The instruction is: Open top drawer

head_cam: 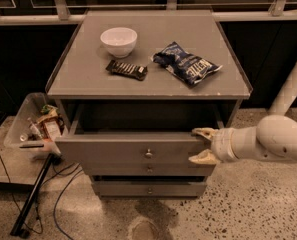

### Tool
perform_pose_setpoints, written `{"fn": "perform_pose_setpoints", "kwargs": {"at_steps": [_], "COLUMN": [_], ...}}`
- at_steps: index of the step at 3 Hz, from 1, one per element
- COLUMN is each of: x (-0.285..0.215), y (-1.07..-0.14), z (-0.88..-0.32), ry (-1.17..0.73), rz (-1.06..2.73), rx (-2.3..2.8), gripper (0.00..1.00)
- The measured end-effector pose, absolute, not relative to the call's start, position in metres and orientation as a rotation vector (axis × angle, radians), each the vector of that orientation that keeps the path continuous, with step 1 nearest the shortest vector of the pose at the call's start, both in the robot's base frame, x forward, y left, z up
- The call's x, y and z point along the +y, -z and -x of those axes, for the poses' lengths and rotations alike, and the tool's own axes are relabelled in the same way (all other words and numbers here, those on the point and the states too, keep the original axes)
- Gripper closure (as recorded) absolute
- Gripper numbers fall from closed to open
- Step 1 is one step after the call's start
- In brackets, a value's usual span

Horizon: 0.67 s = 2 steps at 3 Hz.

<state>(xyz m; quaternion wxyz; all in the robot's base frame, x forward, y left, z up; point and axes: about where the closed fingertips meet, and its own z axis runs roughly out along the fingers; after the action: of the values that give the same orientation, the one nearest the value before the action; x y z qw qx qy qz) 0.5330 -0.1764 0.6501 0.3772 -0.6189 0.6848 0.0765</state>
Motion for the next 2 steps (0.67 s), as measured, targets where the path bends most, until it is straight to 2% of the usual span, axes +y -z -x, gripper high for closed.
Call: {"fn": "perform_pose_setpoints", "kwargs": {"at_steps": [1,2], "x": [-0.1837,-0.1834], "y": [-0.6501,-0.6552], "z": [-0.4980,-0.4985], "ry": [-0.201,-0.201], "rz": [1.565,1.565], "rx": [1.738,1.738], "gripper": [0.75,0.97]}}
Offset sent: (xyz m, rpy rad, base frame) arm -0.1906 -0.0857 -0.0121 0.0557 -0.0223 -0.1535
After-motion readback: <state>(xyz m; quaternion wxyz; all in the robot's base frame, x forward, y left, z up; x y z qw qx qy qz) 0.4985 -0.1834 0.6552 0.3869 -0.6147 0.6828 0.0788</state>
